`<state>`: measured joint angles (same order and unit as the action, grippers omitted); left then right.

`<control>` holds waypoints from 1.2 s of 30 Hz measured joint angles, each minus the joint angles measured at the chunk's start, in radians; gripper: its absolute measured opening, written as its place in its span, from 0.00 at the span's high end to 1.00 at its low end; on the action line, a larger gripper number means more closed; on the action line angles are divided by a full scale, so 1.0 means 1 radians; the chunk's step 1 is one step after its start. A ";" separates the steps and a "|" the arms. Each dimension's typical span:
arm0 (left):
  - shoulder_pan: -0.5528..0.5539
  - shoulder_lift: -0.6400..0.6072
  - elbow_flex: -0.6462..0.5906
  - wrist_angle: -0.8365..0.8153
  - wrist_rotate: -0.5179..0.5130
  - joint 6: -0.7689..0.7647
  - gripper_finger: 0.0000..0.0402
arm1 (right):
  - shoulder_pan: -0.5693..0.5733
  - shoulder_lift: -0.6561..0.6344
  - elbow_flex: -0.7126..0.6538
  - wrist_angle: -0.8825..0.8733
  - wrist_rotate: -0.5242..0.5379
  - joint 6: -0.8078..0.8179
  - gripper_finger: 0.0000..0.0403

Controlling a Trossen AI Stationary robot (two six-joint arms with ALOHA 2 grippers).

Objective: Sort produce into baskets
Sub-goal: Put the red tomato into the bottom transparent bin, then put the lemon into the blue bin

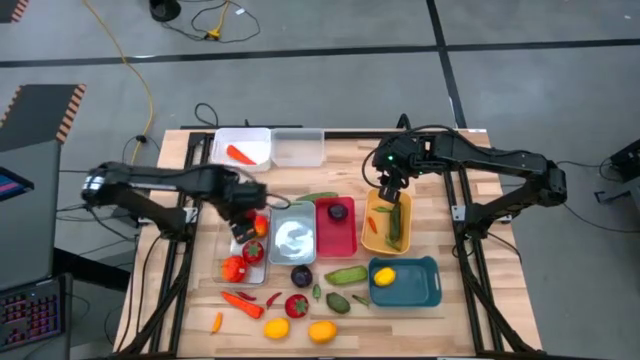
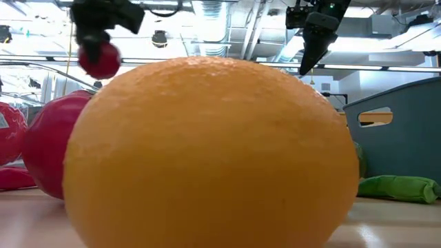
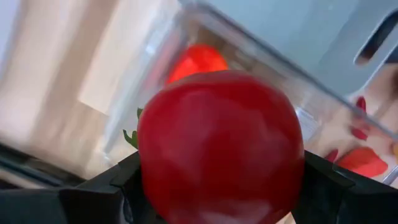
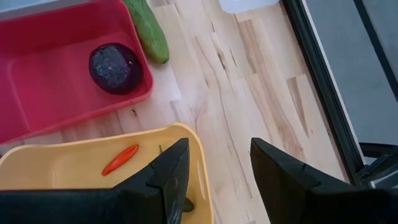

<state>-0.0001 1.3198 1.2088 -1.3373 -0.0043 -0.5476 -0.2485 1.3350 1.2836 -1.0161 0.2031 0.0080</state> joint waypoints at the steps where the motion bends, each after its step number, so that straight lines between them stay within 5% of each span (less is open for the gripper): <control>1: -0.013 -0.027 -0.040 0.025 0.001 -0.016 0.35 | 0.000 0.000 0.000 0.000 0.000 0.011 0.51; 11: -0.045 -0.109 -0.239 0.072 -0.001 -0.042 0.35 | 0.000 0.000 0.000 0.000 -0.004 0.045 0.51; 36: -0.045 -0.076 -0.246 0.099 0.019 0.033 0.10 | 0.038 0.000 0.000 0.041 -0.025 0.046 0.51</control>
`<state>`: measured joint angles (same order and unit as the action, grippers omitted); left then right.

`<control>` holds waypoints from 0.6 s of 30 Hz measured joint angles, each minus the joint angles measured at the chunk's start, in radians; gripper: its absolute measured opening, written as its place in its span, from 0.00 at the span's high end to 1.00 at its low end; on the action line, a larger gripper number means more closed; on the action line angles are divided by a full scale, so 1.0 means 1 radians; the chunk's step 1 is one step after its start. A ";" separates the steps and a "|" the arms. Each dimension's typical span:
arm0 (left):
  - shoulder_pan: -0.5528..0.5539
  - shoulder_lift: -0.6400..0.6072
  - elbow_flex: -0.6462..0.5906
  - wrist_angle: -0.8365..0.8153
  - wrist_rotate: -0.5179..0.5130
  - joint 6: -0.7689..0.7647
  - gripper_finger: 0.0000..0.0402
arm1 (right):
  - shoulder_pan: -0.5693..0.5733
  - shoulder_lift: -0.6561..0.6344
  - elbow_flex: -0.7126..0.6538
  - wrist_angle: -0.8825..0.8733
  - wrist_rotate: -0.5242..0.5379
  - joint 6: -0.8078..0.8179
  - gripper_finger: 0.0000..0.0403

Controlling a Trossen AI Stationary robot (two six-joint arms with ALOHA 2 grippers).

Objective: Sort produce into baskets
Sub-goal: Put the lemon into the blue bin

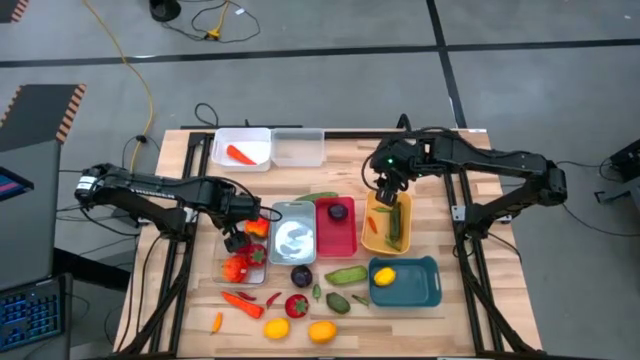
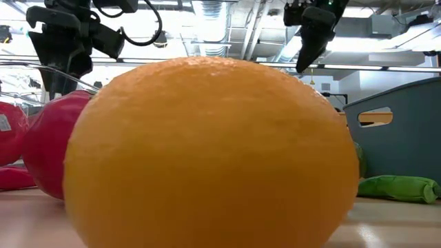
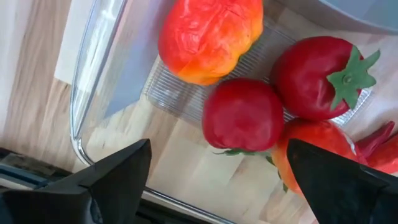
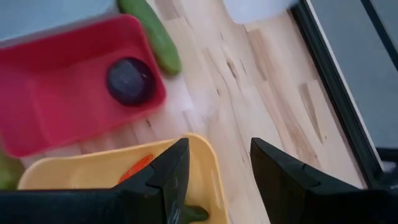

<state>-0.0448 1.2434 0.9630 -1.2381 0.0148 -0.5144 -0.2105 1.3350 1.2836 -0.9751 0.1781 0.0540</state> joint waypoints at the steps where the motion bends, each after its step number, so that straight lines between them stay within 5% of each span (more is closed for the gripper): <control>1: 0.000 0.000 0.000 0.000 0.000 0.002 0.10 | 0.014 0.000 0.000 0.012 -0.006 0.001 0.51; 9: 0.000 0.000 0.000 0.000 0.001 0.017 0.10 | 0.176 0.000 0.000 0.157 -0.127 0.047 0.51; 18: 0.000 0.000 0.000 0.034 0.000 0.091 0.10 | 0.381 0.049 0.000 0.280 -0.129 0.255 0.51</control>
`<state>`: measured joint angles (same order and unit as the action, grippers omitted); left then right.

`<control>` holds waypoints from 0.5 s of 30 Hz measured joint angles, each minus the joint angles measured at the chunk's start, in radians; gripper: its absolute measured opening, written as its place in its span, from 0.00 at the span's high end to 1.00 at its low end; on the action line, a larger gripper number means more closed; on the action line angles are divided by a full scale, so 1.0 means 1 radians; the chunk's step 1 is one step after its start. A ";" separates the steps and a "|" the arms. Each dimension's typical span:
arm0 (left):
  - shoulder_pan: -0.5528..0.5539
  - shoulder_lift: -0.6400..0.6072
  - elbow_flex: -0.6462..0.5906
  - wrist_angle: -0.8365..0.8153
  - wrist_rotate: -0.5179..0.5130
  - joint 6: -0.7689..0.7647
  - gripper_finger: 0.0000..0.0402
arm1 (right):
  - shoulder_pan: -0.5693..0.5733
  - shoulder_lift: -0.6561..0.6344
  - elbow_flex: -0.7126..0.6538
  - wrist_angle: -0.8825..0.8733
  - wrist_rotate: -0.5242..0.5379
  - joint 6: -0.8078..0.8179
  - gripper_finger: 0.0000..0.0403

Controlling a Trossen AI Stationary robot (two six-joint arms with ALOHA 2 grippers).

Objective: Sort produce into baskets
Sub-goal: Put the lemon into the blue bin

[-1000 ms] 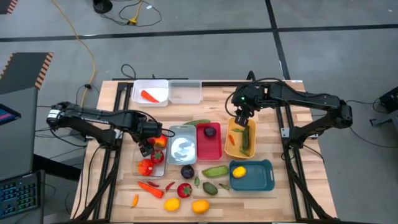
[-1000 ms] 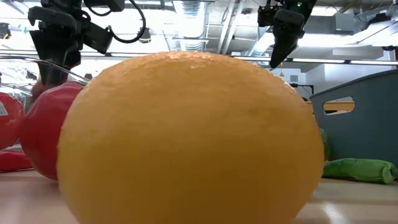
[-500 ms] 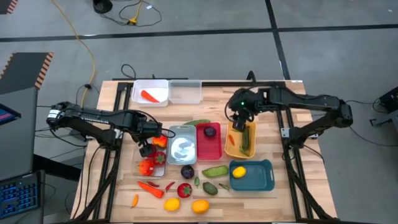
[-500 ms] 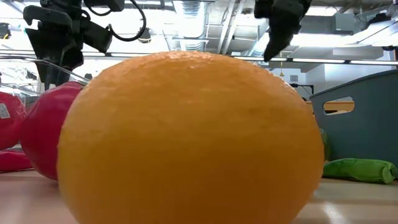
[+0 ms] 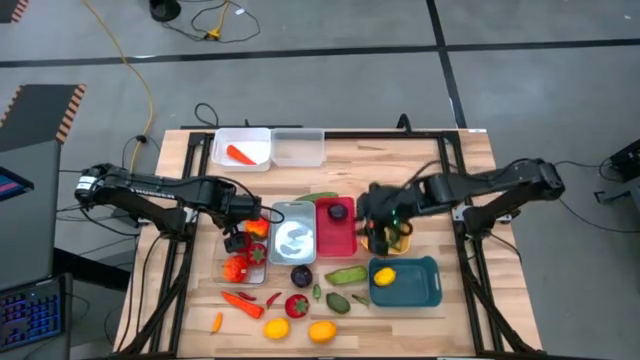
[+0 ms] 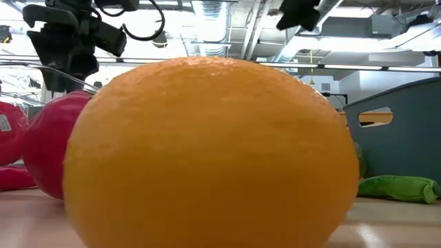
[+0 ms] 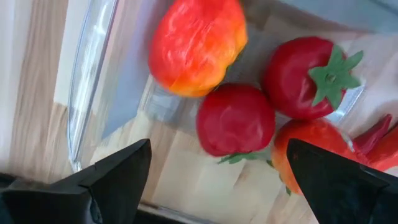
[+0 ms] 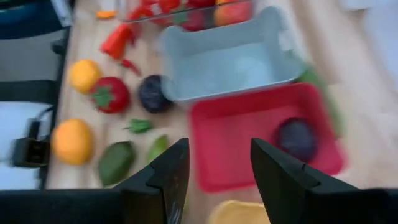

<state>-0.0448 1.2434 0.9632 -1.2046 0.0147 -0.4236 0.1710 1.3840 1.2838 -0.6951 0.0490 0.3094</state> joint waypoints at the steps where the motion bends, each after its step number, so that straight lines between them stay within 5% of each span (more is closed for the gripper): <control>1: 0.000 0.000 0.000 0.009 0.000 0.007 0.10 | 0.021 0.014 0.000 0.028 0.000 0.029 0.51; 15: 0.000 0.000 0.003 0.081 -0.002 0.040 0.10 | 0.270 0.282 0.000 0.423 -0.002 0.094 0.51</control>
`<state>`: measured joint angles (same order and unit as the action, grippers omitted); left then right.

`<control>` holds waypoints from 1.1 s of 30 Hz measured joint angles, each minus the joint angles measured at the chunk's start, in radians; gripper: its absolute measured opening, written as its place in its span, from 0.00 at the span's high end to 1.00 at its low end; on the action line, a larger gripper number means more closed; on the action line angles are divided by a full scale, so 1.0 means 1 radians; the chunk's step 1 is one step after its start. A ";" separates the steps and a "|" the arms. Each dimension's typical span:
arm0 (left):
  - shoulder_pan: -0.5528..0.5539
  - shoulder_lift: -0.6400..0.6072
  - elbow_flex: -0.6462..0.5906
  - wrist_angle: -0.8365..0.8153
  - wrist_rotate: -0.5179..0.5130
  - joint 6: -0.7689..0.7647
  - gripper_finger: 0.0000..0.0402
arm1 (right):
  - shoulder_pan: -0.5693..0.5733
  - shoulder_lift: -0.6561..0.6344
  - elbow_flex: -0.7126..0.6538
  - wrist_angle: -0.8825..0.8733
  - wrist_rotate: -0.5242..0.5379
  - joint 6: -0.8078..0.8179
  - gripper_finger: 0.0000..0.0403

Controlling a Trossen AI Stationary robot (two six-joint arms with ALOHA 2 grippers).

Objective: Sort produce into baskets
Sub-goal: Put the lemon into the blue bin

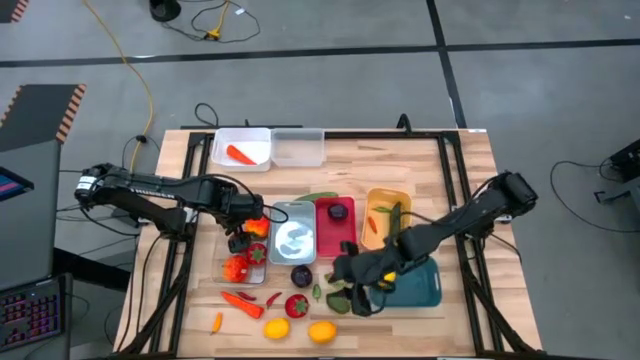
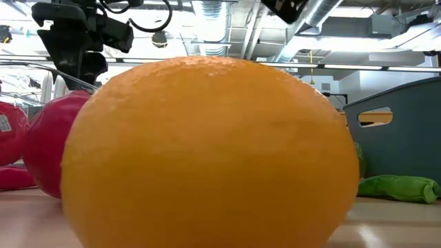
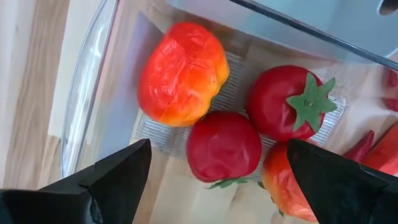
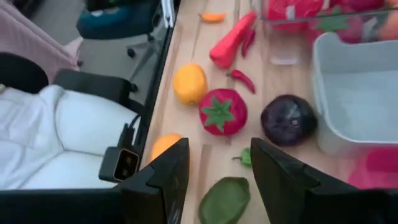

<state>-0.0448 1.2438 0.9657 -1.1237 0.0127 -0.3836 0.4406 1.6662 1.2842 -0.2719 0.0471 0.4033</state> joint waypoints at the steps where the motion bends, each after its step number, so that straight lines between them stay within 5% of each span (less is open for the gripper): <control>1: 0.000 0.000 0.002 0.002 0.000 0.006 0.10 | 0.008 0.018 0.000 0.025 0.000 0.000 0.51; 9: 0.000 -0.001 0.003 0.017 -0.001 0.010 0.10 | 0.017 0.116 0.022 0.140 -0.060 0.000 0.49; 26: -0.001 -0.021 0.003 0.025 -0.006 0.038 0.10 | 0.003 0.115 0.034 0.162 -0.159 0.008 0.15; 33: -0.033 -0.088 0.003 0.046 -0.029 0.040 0.10 | 0.018 0.115 0.034 0.160 -0.159 0.111 0.11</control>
<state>-0.0783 1.1560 0.9688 -1.0778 -0.0162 -0.3431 0.4583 1.7813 1.3178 -0.1115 -0.1120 0.5141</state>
